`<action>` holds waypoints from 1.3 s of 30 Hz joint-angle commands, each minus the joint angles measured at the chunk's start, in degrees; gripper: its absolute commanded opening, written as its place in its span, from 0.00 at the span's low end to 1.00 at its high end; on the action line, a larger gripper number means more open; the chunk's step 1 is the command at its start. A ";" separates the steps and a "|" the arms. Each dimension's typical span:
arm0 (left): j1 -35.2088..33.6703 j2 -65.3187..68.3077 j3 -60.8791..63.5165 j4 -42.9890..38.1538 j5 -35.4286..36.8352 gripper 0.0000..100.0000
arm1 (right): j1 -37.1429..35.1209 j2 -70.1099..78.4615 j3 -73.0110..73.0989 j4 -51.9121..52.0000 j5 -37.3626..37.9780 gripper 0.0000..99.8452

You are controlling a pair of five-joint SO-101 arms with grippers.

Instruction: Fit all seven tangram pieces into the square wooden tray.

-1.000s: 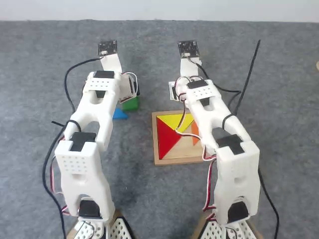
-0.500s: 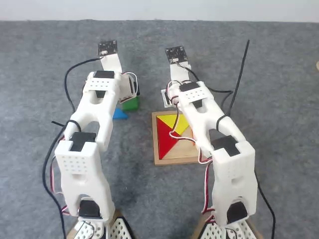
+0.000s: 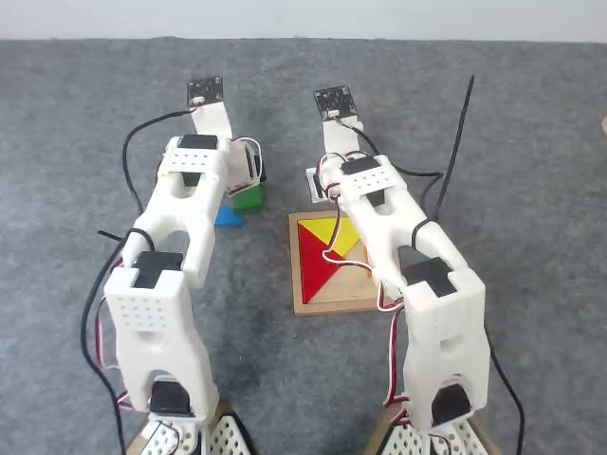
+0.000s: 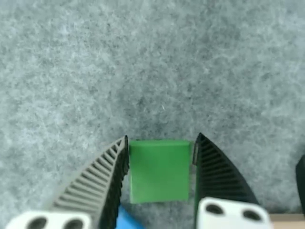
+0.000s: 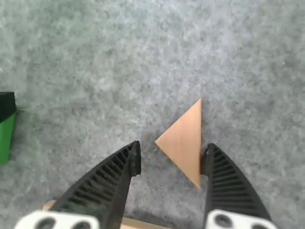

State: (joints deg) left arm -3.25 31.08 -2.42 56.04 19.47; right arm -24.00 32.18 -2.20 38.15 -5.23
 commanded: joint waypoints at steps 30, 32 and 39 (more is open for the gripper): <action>0.09 -1.76 -0.22 -0.97 -0.79 0.22 | 2.95 5.58 -10.73 9.27 0.70 0.13; 0.09 -1.76 -0.22 -0.97 -0.79 0.22 | 2.86 5.58 -10.46 9.63 0.70 0.13; 0.09 -1.76 -0.22 -1.05 -0.79 0.22 | 2.86 2.07 -12.57 16.92 0.70 0.13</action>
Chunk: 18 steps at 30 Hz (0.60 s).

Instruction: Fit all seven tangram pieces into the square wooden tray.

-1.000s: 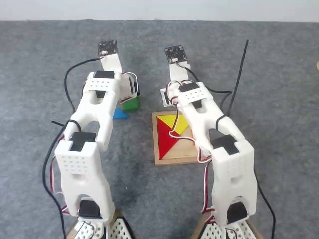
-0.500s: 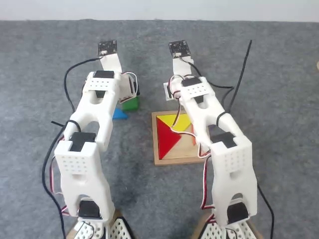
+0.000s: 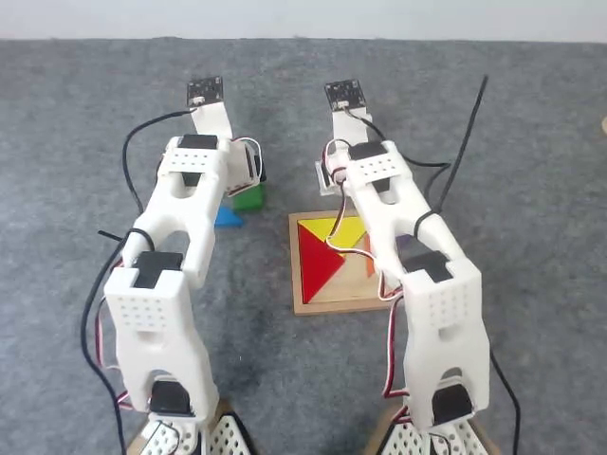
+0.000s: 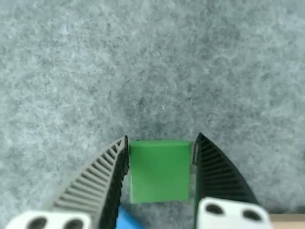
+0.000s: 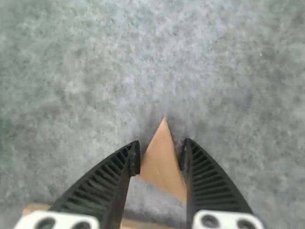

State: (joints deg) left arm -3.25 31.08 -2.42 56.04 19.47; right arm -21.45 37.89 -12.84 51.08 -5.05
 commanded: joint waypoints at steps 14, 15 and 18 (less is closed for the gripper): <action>0.18 -1.76 -0.22 -1.05 -0.79 0.22 | -0.22 -7.87 -4.84 13.32 13.80 0.13; 0.18 -1.76 -0.22 -1.05 -0.79 0.22 | -0.75 -7.78 -5.01 14.20 15.21 0.13; 0.18 -1.76 -0.22 -1.05 -0.79 0.22 | -1.98 -6.55 -5.10 16.57 17.76 0.13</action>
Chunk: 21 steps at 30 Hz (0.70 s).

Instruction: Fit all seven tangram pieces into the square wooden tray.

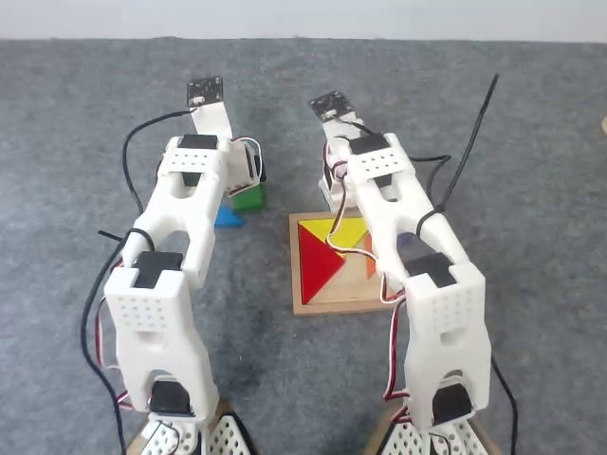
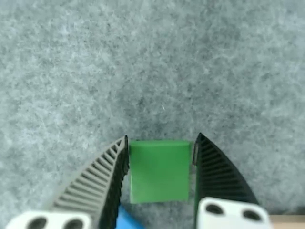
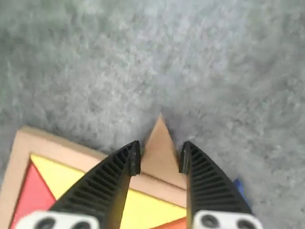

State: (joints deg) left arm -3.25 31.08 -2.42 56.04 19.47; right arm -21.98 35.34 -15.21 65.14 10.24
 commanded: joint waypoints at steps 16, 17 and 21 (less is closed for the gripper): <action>0.18 -1.76 -0.22 -1.14 -0.79 0.22 | 1.98 -8.92 -4.57 6.37 2.73 0.06; 0.18 -1.76 -0.22 -1.14 -0.79 0.22 | 2.07 -10.15 -4.57 7.25 2.81 0.06; 0.18 -1.76 -0.22 -1.14 -0.79 0.22 | 2.59 -13.85 -4.57 10.86 2.90 0.06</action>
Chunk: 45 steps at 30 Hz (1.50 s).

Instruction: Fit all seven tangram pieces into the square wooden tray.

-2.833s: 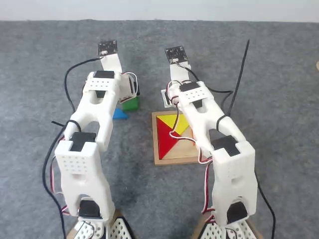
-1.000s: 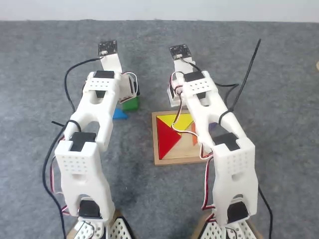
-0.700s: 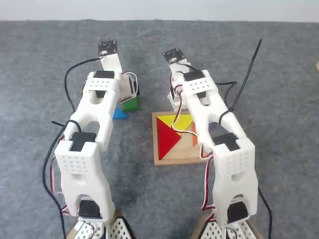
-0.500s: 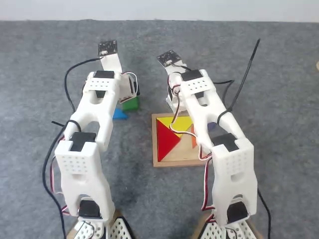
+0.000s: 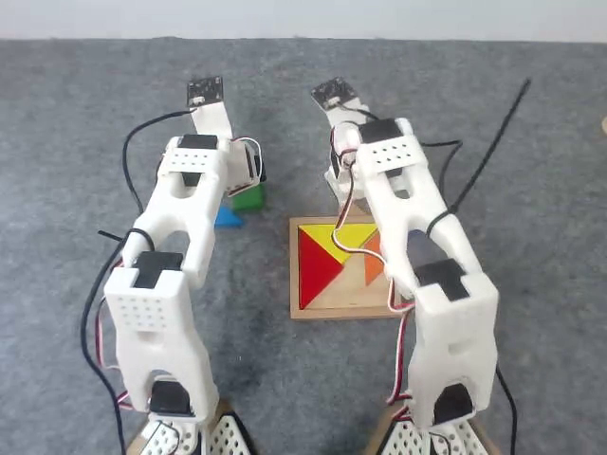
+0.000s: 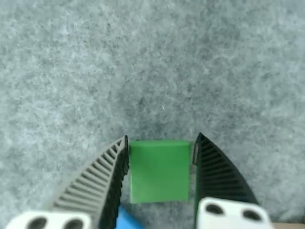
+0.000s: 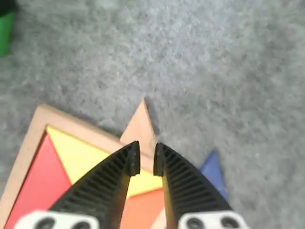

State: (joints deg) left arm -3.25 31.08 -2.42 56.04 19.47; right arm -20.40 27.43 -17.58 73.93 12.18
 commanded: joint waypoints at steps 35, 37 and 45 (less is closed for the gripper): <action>0.18 -1.76 -0.22 -1.14 -0.79 0.22 | -4.35 11.47 -0.70 -3.21 -2.55 0.16; 0.18 -1.76 -0.22 -1.14 -0.79 0.22 | -4.35 11.38 -0.70 -4.26 -2.55 0.16; 0.18 -1.76 -0.22 -1.14 -0.79 0.22 | -4.26 11.56 -0.70 -9.27 -2.29 0.16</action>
State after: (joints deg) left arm -3.25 31.08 -2.42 56.04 19.47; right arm -25.41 39.21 -17.76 66.64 10.07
